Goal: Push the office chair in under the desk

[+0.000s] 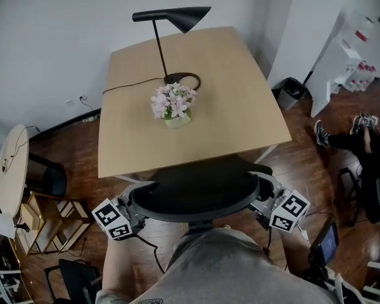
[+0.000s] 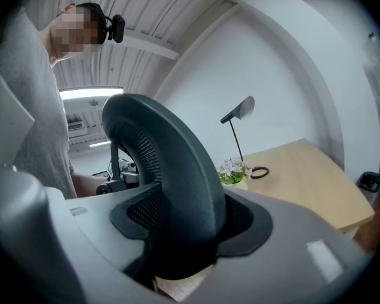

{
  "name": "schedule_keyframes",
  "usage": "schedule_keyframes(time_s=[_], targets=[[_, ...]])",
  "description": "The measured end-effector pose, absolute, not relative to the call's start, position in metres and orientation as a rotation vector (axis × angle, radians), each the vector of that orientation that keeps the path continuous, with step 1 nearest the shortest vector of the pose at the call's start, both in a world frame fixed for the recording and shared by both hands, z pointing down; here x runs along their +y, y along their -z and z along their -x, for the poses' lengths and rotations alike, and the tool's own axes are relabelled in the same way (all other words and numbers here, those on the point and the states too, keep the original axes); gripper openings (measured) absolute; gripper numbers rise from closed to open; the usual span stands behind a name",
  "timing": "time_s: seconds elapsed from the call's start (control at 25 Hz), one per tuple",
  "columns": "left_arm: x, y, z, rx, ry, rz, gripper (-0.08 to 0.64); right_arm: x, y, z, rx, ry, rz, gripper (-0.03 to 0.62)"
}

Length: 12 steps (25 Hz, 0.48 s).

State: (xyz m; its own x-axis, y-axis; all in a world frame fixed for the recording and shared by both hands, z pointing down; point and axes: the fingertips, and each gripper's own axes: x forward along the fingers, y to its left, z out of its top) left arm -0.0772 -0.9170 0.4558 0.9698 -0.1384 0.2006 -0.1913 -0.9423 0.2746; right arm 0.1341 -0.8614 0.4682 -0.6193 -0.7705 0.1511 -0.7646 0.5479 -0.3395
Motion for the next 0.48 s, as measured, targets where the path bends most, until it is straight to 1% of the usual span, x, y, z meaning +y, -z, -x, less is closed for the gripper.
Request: schedule_keyframes(time_s=[0.48], targets=[[-0.944, -0.457, 0.07, -0.266, -0.249, -2.83, 0.201, -0.892, -0.47, -0.142, 2.754, 0.592, 1.361, 0.259]])
